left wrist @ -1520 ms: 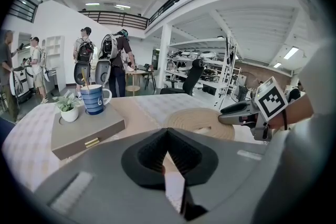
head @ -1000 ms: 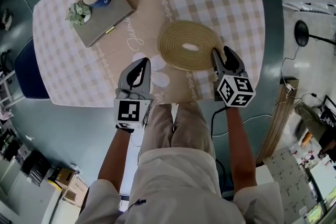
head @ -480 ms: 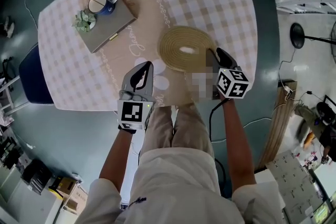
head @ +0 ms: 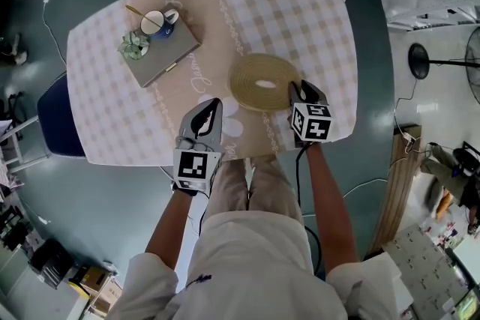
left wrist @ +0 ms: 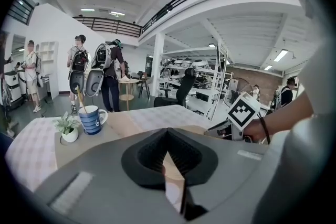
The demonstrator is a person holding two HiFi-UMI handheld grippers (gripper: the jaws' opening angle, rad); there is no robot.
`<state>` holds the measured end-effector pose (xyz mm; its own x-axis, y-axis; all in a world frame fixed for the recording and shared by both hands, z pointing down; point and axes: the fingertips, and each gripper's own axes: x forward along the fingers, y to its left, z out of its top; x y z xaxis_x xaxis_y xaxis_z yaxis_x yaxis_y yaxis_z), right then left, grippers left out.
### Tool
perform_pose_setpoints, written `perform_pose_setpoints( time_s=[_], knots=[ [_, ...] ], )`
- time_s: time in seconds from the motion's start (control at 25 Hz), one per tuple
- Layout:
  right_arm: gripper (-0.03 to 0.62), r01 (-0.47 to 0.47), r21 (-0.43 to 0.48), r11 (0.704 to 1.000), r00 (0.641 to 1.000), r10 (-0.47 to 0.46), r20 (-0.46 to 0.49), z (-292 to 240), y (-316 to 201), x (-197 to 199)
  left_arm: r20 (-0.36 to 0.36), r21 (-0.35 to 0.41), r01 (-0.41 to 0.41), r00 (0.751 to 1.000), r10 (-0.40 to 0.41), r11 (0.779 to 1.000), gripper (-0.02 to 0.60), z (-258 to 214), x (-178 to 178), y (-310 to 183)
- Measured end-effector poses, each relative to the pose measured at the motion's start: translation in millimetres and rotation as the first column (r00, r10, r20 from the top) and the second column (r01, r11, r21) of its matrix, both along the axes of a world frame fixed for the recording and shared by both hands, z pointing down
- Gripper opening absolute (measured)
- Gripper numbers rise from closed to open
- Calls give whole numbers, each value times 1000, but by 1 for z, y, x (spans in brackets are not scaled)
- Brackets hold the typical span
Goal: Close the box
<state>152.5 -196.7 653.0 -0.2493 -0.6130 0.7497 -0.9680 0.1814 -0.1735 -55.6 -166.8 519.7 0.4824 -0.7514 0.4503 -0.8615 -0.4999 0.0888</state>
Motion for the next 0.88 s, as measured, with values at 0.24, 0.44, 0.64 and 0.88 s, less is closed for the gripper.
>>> perform_pose_setpoints(
  time_s=[0.24,0.44,0.64,0.88],
  knots=[
    [122,-15,-3,1000,1000,15,9,-8,6,0,-11,25,2,1000,-2,1000,2,-24,-1,-2],
    [143,-16,35,999,1000,16,7,-28,2,-3,2,40,4,1000,-4,999,2,-47,-13,-3],
    [135,-5,92,996,1000,5,-2,-61,-4,-4,12,78,12,1000,-12,997,2,-69,-23,-8],
    [124,-29,175,984,1000,27,12,-119,2,-4,13,104,39,999,-41,994,2,-97,-34,-8]
  ],
)
